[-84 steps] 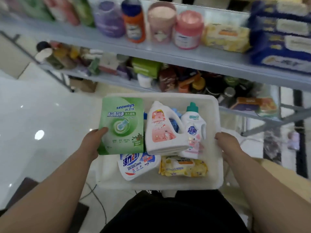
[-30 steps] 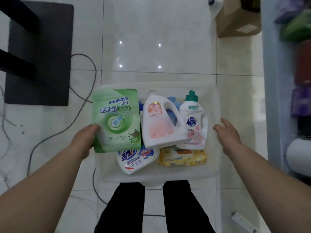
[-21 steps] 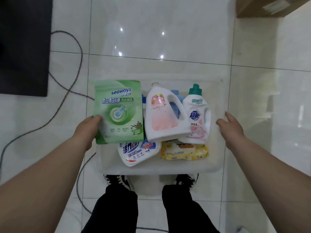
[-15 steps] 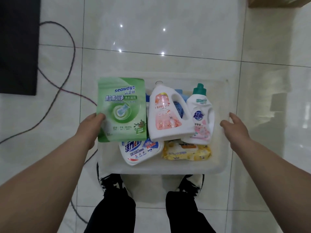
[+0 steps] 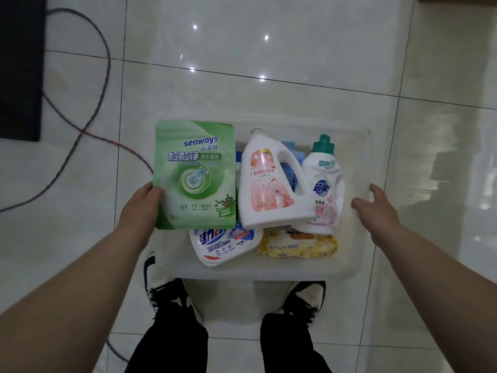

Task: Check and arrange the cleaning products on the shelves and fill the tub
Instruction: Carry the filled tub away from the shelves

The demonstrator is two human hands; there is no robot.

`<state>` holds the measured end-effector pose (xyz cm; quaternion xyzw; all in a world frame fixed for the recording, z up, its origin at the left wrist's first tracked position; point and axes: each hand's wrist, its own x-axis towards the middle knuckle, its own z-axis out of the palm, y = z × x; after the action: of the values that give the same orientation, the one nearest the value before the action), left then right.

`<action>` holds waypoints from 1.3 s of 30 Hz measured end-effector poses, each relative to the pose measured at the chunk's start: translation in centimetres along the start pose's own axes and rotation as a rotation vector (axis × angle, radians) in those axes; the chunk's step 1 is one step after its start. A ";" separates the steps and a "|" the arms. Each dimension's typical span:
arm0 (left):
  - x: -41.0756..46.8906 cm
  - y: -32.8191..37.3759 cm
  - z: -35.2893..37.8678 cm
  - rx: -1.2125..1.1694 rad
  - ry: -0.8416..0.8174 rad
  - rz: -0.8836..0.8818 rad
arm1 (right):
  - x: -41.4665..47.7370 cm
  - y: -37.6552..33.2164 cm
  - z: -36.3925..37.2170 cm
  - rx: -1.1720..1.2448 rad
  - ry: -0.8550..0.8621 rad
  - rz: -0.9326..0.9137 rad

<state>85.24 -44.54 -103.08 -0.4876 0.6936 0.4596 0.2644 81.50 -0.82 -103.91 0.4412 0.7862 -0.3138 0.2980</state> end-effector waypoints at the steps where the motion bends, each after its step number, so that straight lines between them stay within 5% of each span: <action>1: -0.5 -1.1 0.0 0.007 0.025 -0.026 | 0.0 -0.5 0.0 -0.073 -0.009 -0.017; 6: -7.8 -7.9 4.3 -0.209 0.371 -0.336 | 0.3 -4.7 0.6 -0.428 0.071 -0.385; 10: -10.3 -11.5 9.0 -0.403 0.300 -0.484 | 2.3 -9.6 1.6 -0.707 0.037 -0.592; 12: -10.6 -11.8 11.0 -0.501 0.134 -0.565 | 3.5 -11.5 1.8 -0.824 -0.017 -0.606; 15: -10.5 -10.8 12.5 -0.759 0.036 -0.640 | 4.7 -12.8 2.4 -0.907 -0.048 -0.596; 18: -9.2 -10.2 11.7 -0.762 0.026 -0.587 | 5.0 -12.3 2.5 -0.812 -0.038 -0.558; 32: -1.1 -1.2 3.8 -0.270 -0.021 -0.071 | -2.5 3.6 3.2 -0.489 -0.017 -0.123; 39: -6.0 -8.6 3.1 -0.023 -0.165 -0.295 | -8.4 9.1 6.1 -0.212 -0.145 0.048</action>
<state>95.18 -40.07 -102.78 -0.5479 0.5851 0.4621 0.3794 94.30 -5.92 -103.58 0.4023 0.7805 -0.2527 0.4063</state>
